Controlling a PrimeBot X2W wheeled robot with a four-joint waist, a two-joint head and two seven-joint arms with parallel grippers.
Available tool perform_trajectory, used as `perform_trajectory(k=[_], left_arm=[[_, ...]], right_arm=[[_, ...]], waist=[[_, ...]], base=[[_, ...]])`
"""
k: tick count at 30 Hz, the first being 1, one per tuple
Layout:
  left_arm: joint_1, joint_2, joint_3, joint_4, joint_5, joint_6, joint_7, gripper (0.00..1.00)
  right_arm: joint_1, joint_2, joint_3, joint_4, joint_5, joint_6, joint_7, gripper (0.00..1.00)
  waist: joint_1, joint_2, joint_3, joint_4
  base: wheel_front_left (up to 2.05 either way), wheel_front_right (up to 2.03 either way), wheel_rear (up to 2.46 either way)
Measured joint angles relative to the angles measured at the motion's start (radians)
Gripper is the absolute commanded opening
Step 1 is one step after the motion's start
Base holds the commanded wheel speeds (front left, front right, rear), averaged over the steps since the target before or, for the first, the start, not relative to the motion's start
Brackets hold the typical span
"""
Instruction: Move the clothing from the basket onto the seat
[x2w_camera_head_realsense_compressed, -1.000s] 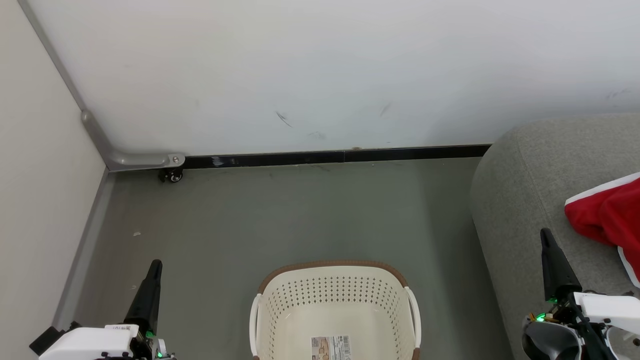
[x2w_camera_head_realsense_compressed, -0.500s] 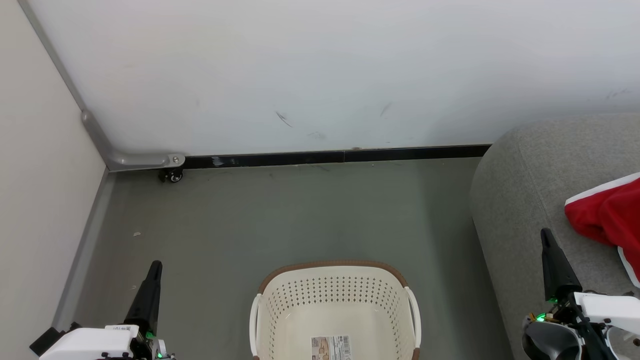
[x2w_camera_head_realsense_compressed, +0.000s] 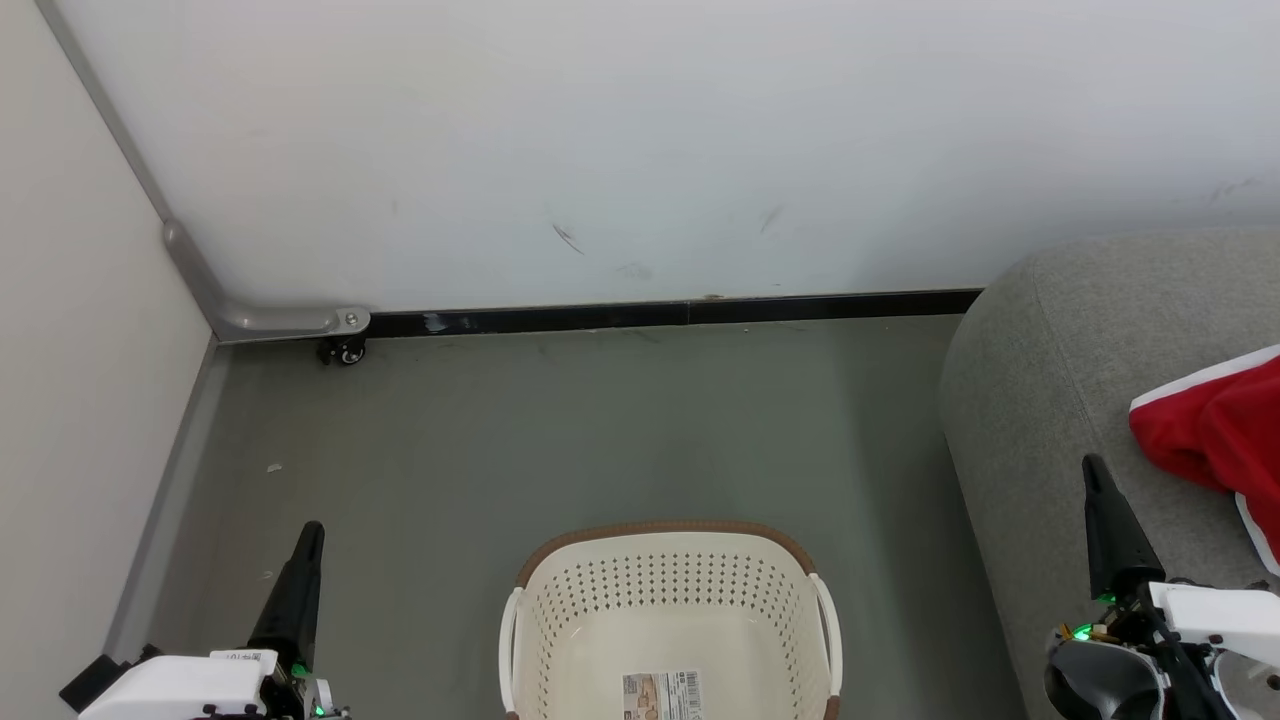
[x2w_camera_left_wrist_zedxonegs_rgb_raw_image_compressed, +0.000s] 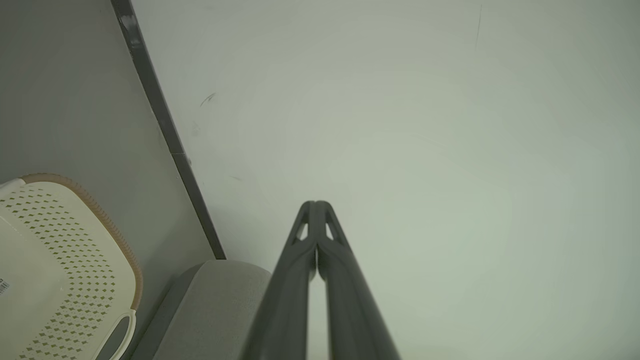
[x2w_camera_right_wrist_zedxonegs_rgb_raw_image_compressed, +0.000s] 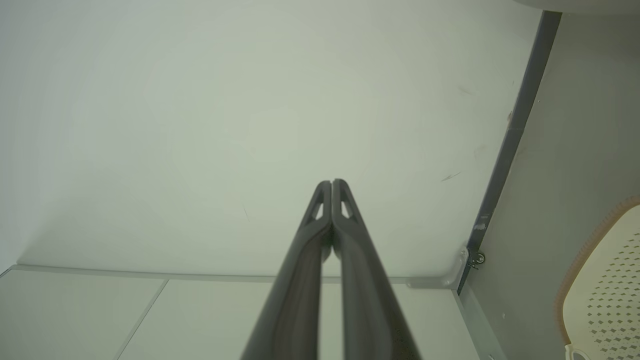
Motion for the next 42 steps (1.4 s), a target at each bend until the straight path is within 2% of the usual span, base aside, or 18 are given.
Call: perform_trajectory(k=[42], left_arm=[[-0.001,-0.001,0.002,0.006,0.000,-0.003,0.003,0.00]], right_arm=[[-0.011,0.007,-0.005,0.002,-0.001,0.000,0.002,0.00]], waist=[[0.0000,0.0000,0.000,0.000]], base=[[0.00,0.00,0.00]])
